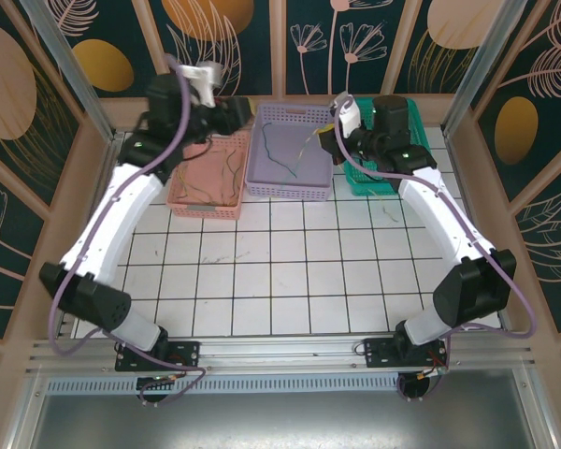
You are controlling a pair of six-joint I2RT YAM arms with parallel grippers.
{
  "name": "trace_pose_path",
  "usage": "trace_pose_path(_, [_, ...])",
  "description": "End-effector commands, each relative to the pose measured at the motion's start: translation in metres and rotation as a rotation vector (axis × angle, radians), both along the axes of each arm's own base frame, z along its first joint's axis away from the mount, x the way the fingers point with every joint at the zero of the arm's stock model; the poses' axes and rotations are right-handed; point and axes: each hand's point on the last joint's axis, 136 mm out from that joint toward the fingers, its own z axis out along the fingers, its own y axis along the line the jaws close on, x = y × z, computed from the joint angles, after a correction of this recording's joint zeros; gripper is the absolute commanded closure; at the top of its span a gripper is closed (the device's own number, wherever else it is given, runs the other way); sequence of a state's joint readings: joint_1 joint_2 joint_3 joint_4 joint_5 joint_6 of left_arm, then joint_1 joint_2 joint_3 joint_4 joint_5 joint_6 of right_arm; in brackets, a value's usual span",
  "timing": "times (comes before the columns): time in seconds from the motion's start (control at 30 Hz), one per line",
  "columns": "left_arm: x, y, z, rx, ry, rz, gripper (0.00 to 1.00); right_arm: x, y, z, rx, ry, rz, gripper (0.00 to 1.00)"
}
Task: Untangle the cables
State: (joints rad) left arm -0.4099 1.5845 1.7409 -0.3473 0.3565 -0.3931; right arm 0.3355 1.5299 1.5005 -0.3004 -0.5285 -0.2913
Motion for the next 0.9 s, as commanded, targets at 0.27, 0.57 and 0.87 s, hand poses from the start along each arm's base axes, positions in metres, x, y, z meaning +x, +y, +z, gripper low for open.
trace_pose_path(0.27, [-0.040,-0.070,-0.058,0.138,-0.097,-0.363,0.44,-0.031,0.041,-0.003,0.026,0.048,0.198,1.00])
trace_pose_path(0.57, [-0.045,-0.079,-0.089,0.198,-0.062,-0.384,0.49,-0.038,0.049,-0.002,0.038,0.059,0.232,1.00])
trace_pose_path(0.87, [-0.037,-0.083,-0.092,0.187,-0.053,-0.347,1.00,-0.041,0.055,-0.001,0.047,0.068,0.243,1.00])
